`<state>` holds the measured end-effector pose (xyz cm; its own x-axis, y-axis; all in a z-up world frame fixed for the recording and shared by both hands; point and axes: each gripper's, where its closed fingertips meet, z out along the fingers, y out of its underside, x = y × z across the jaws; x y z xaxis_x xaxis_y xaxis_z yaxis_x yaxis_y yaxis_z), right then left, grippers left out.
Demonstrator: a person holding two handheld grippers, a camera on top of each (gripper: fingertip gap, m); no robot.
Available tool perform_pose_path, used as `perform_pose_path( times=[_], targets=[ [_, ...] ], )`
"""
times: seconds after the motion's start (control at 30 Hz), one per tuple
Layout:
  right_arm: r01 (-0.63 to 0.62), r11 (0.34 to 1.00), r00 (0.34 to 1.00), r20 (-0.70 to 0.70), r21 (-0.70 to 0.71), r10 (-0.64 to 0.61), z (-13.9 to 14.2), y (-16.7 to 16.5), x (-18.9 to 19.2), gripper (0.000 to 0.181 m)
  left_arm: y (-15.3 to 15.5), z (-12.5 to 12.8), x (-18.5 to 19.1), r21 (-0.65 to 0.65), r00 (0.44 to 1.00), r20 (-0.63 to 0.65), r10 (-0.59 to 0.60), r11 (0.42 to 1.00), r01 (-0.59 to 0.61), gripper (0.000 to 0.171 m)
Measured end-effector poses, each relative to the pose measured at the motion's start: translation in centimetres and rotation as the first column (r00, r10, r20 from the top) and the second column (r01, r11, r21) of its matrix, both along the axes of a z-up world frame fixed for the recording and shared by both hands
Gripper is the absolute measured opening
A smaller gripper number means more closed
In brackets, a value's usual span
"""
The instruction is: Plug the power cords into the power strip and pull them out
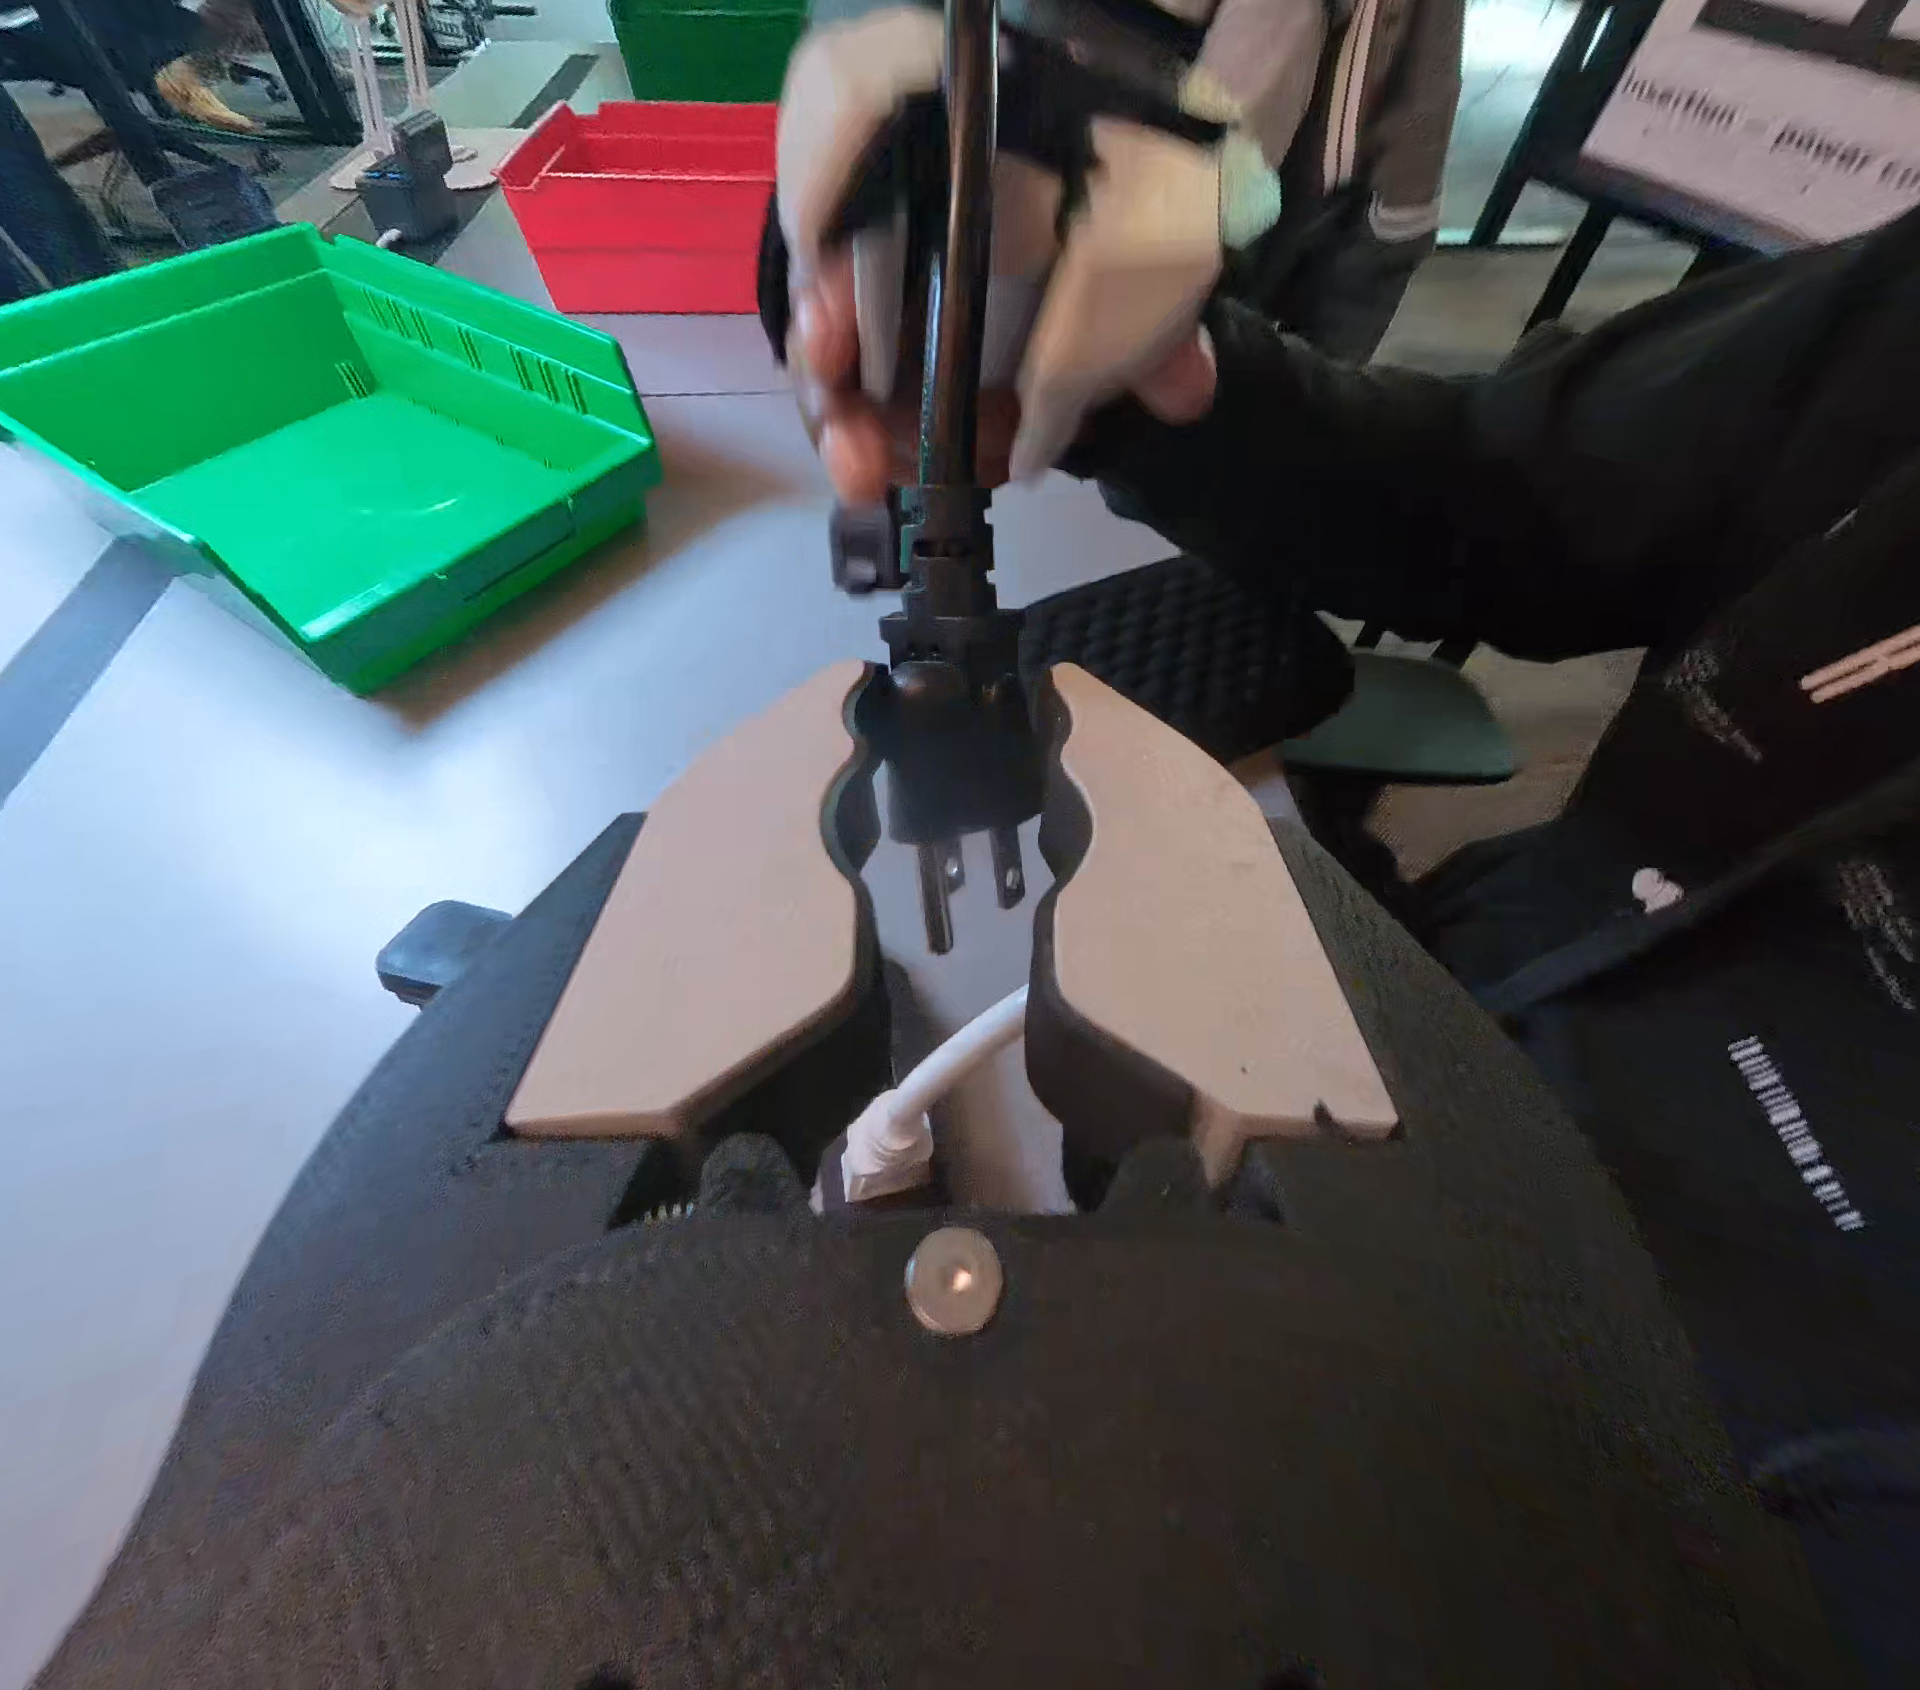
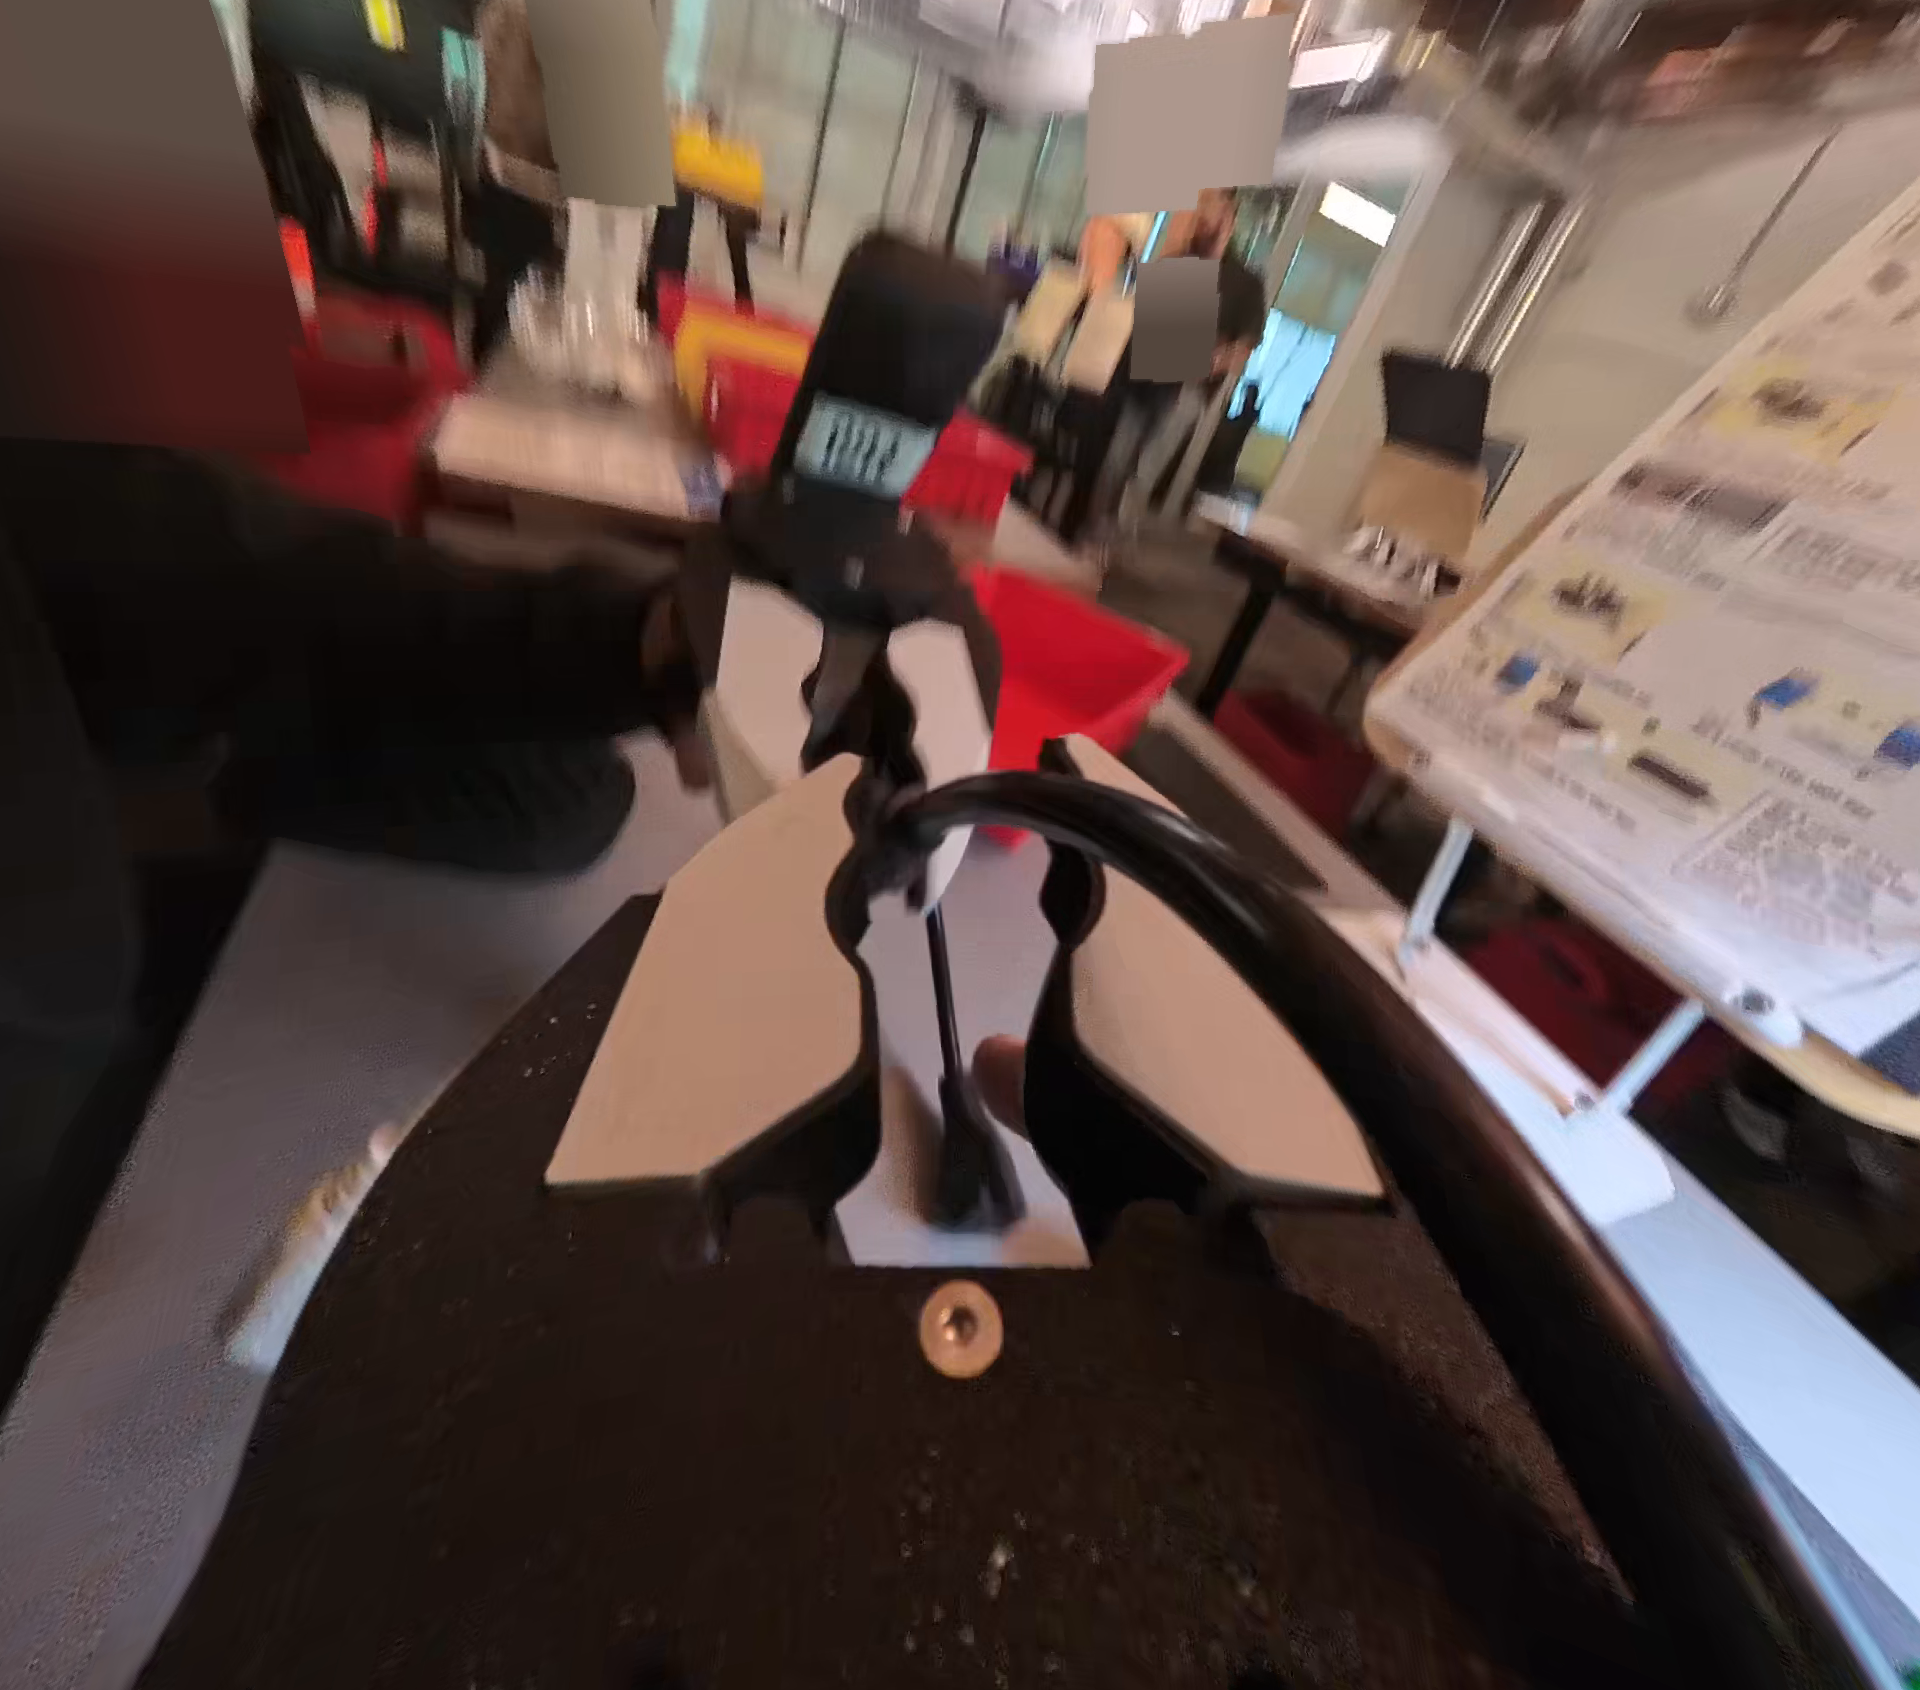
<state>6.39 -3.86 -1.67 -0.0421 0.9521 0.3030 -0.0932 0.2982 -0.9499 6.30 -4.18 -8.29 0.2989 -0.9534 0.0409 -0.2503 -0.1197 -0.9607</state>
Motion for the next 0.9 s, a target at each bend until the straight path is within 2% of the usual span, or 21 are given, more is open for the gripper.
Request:
perform_pose_path(
  times=[0.03,0.1,0.13,0.23,0.3,0.4,0.5,0.7,0.8,0.9],
  targets=[
    [0.012,1.0,0.996,0.087,0.008,-0.013,-1.4,0.2,-0.7,0.005,0.4,0.1,-0.2,0.004,1.0,0.01,0.013,1.0,-0.013,0.027],
    [0.004,0.999,0.974,0.226,-0.034,0.004,-4.1,0.1,-1.6,0.041,0.5,0.0,-0.4,-0.01,1.0,0.006,0.005,1.0,-0.005,0.027],
    [-0.006,0.998,0.972,0.233,-0.063,0.021,-4.7,0.1,-1.8,0.043,0.4,-0.3,-0.5,-0.031,1.0,-0.004,-0.012,0.999,0.012,0.027],
    [-0.093,0.995,0.97,0.224,-0.031,0.097,-5.3,-0.8,-1.9,0.041,-0.5,-0.8,-0.7,-0.136,0.995,0.019,-0.1,0.986,0.102,0.027],
    [-0.118,0.993,0.967,0.226,-0.001,0.115,-5.4,-1.0,-2.0,0.042,-0.9,-0.6,-0.9,-0.158,0.992,0.033,-0.124,0.979,0.128,0.027],
    [-0.136,0.985,0.958,0.242,-0.103,0.157,-5.4,-1.0,-2.2,0.026,-1.0,-1.1,-0.8,-0.075,0.994,-0.053,-0.098,0.993,0.094,0.027],
    [-0.136,0.965,0.952,0.24,-0.223,0.19,-5.6,-1.0,-2.5,0.027,-0.8,-1.4,-0.9,0.016,0.991,-0.125,-0.042,0.999,0.045,0.028],
    [-0.124,0.981,0.957,0.244,-0.152,0.159,-6.2,-1.4,-2.6,0.028,-1.3,-2.0,-0.7,-0.052,0.99,-0.122,-0.068,0.997,0.062,0.027],
    [-0.061,0.973,0.969,0.22,-0.223,0.112,-5.5,-0.6,-2.5,0.027,-0.5,-1.4,-0.9,0.044,0.992,-0.125,0.022,0.999,-0.016,0.028],
    [0.006,0.936,0.98,0.189,-0.351,0.064,-4.7,0.4,-2.4,0.027,0.8,-1.3,-1.6,0.241,0.963,-0.199,0.183,0.961,-0.133,0.035]
  ],
)
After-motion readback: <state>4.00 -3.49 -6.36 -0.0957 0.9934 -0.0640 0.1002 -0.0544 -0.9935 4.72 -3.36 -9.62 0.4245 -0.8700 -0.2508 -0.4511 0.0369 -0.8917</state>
